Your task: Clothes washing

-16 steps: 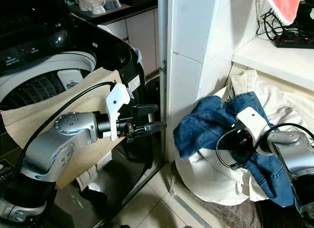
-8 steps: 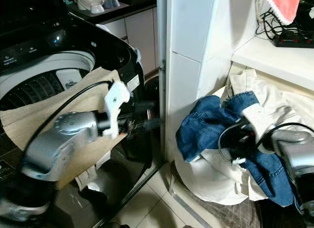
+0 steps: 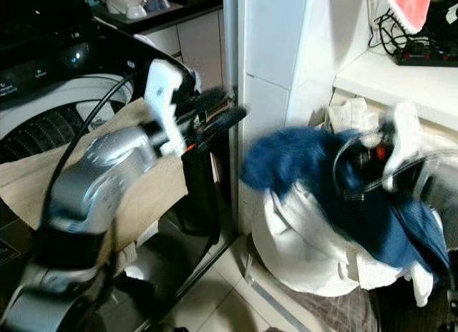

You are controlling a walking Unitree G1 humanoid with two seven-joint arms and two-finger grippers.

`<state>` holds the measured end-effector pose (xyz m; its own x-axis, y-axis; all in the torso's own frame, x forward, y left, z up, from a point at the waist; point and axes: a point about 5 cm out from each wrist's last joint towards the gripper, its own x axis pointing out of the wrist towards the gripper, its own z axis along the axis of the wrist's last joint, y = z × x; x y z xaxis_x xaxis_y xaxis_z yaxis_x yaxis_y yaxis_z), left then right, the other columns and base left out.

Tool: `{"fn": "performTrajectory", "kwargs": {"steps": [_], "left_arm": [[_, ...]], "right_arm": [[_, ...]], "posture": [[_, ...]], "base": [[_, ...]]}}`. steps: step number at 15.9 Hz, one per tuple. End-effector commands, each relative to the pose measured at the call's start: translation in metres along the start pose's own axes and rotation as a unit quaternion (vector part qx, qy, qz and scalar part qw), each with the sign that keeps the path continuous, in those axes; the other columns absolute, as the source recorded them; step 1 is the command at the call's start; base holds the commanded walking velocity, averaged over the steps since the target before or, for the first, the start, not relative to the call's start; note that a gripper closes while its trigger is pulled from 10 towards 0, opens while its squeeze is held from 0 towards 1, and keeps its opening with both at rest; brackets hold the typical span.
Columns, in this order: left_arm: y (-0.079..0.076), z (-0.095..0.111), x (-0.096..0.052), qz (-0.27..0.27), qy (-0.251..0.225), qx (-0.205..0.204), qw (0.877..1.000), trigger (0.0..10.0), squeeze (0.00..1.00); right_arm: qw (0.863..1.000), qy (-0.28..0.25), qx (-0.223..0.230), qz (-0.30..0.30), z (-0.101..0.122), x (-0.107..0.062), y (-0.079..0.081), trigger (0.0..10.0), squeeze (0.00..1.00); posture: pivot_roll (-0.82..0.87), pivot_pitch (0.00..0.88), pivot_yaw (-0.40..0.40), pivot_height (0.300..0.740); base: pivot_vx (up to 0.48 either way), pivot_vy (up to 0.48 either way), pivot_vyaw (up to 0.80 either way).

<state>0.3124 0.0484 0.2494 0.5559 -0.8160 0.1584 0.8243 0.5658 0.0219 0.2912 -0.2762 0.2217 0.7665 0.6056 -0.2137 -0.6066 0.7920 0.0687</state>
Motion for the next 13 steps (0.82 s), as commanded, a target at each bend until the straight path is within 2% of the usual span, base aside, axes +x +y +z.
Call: {"fn": "performTrajectory", "kwargs": {"steps": [1, 4, 6, 7, 8, 10, 13], "left_arm": [[-0.004, 0.005, 0.008, -0.018, -0.009, 0.006, 1.000, 10.0, 0.00], [-0.024, -0.001, 0.030, -0.072, -0.002, 0.012, 0.997, 10.0, 0.00], [-0.037, -0.012, 0.034, -0.111, 0.020, 0.011, 0.994, 10.0, 0.00], [-0.041, -0.015, 0.034, -0.126, 0.024, -0.003, 0.992, 10.0, 0.00], [-0.042, -0.015, 0.033, -0.130, 0.025, -0.020, 0.991, 10.0, 0.00], [-0.043, -0.028, 0.028, -0.134, 0.059, 0.018, 0.989, 10.0, 0.00], [-0.032, -0.035, 0.029, -0.093, 0.079, 0.058, 0.991, 10.0, 0.00]], "right_arm": [[0.999, -0.033, -0.021, 0.038, 0.020, 0.002, 0.011, 0.0, 0.00], [0.996, -0.041, -0.048, 0.058, 0.033, 0.010, 0.024, 0.0, 0.00], [0.995, -0.041, -0.056, 0.071, 0.038, 0.014, 0.035, 0.0, 0.00], [0.995, -0.037, -0.062, 0.070, 0.038, 0.014, 0.037, 0.0, 0.00], [0.995, -0.037, -0.062, 0.070, 0.038, 0.014, 0.037, 0.0, 0.00], [0.994, -0.042, -0.063, 0.075, 0.041, 0.014, 0.041, 0.0, 0.00], [0.993, -0.046, -0.070, 0.086, 0.046, 0.014, 0.048, 0.0, 0.00]], "posture": [[-0.10, 0.000, 0.057, 0.740], [-0.11, 0.000, 0.063, 0.740], [-0.11, 0.000, 0.063, 0.740], [-0.11, 0.000, 0.064, 0.740], [-0.11, 0.000, 0.064, 0.740], [-0.11, 0.000, 0.063, 0.740], [-0.10, 0.000, 0.064, 0.740]], "base": [[0.000, 0.000, 0.00], [0.000, 0.000, 0.00], [0.000, 0.000, 0.00], [0.000, 0.000, 0.00], [0.000, 0.000, 0.00], [0.000, 0.000, 0.00], [0.000, 0.000, 0.00]]}}
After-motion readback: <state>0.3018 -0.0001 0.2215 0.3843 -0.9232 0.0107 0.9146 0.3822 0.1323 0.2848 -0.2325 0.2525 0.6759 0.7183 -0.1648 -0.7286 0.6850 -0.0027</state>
